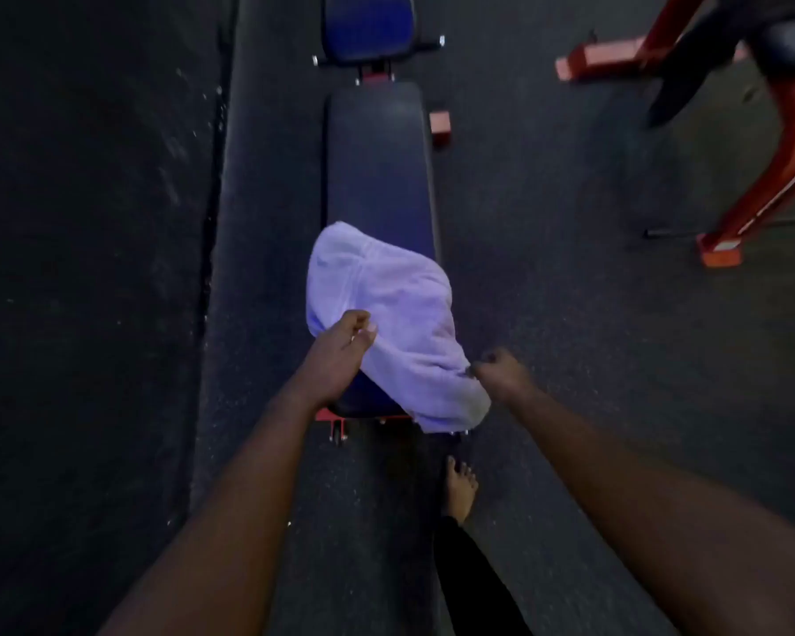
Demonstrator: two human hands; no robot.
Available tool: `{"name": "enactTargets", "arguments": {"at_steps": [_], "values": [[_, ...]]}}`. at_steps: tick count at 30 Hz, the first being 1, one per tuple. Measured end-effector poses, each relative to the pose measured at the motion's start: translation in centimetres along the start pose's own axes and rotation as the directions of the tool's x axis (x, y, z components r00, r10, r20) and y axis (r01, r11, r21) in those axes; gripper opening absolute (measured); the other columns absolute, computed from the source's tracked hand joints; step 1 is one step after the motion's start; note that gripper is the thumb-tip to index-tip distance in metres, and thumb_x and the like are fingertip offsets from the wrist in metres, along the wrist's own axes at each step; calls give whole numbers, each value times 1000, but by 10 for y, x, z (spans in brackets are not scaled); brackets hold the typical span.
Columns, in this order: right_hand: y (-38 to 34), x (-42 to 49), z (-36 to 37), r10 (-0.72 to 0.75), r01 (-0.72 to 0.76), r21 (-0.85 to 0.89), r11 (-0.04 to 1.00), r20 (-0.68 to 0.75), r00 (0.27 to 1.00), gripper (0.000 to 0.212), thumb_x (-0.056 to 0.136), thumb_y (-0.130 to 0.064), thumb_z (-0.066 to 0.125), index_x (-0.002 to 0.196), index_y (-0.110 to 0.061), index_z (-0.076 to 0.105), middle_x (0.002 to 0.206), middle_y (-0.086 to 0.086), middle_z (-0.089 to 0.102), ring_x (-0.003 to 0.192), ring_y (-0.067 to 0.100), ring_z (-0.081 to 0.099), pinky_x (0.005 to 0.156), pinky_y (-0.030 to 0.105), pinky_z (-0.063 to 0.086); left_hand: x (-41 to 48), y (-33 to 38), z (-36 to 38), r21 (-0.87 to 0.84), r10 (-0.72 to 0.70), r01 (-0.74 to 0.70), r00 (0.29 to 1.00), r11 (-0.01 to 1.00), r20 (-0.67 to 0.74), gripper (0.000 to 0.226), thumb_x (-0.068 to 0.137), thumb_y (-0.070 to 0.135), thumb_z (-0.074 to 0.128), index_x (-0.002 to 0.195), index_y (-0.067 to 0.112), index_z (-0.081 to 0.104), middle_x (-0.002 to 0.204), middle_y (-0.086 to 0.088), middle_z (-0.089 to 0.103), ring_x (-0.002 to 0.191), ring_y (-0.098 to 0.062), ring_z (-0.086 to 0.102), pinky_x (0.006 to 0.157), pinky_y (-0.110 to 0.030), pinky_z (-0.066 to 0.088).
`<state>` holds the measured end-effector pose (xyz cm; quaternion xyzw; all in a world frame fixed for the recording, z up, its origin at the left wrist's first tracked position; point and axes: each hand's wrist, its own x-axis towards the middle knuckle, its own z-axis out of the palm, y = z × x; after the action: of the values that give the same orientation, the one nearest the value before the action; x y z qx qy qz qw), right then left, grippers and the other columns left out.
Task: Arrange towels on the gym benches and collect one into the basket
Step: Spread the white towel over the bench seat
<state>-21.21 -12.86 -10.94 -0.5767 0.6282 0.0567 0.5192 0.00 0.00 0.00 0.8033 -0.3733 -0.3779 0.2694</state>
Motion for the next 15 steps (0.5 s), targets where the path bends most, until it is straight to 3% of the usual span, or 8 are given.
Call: {"name": "enactTargets", "arguments": {"at_steps": [2, 3, 5, 7, 9, 12, 15], "values": [[23, 14, 14, 149, -152, 61, 986, 53, 987, 59, 81, -29, 73, 129, -1, 52, 115, 18, 59, 104, 31, 60, 82, 30, 48, 11, -14, 21, -2, -76, 76, 996, 997, 38, 33, 102, 30, 45, 129, 13, 52, 109, 1, 59, 100, -13, 55, 75, -20, 37], [36, 14, 21, 157, -172, 124, 977, 119, 980, 62, 78, -25, 76, 129, 1, 52, 108, 17, 58, 93, 29, 60, 73, 27, 50, 13, -23, 32, 9, -103, 102, 992, 995, 67, 34, 101, 30, 47, 129, 13, 52, 113, 0, 60, 104, -14, 57, 80, -21, 39], [54, 18, 31, 39, -60, 200, 978, 107, 994, 54, 65, -23, 75, 116, -11, 62, 97, 11, 62, 80, 27, 60, 64, 30, 52, 13, -38, 46, 29, -134, 131, 984, 991, 118, 38, 97, 32, 55, 130, 13, 51, 123, -2, 60, 116, -16, 57, 91, -25, 42], [36, 8, 27, -50, 43, 254, 966, 25, 998, 31, 62, -20, 64, 91, -31, 67, 85, 5, 68, 75, 24, 63, 66, 40, 55, 12, -37, 49, 66, -129, 121, 983, 990, 130, 47, 88, 37, 64, 127, 13, 53, 124, -2, 61, 116, -16, 58, 96, -29, 45], [-7, -1, 15, -90, 76, 322, 944, 29, 996, 24, 67, -10, 62, 78, -29, 72, 75, 5, 70, 65, 20, 63, 67, 44, 58, 11, -25, 46, 53, -112, 105, 984, 993, 139, 51, 76, 43, 67, 119, 18, 55, 116, 2, 63, 108, -13, 60, 92, -30, 48], [-81, -25, -7, -255, 210, 399, 892, 62, 965, 24, 65, -13, 58, 78, -24, 76, 71, 5, 71, 62, 18, 60, 63, 41, 54, 5, 13, 25, 8, -42, 42, 992, 999, 123, 45, 72, 41, 77, 106, 22, 54, 102, 4, 65, 93, -16, 65, 80, -30, 52], [-145, -72, -41, -418, 348, 413, 842, 91, 904, 29, 65, -15, 58, 89, -15, 75, 77, 7, 73, 68, 16, 64, 67, 33, 52, -7, 63, -8, 52, 25, -25, 1000, 998, 15, 52, 73, 48, 77, 106, 18, 51, 94, -1, 68, 84, -19, 66, 71, -36, 53]]}}
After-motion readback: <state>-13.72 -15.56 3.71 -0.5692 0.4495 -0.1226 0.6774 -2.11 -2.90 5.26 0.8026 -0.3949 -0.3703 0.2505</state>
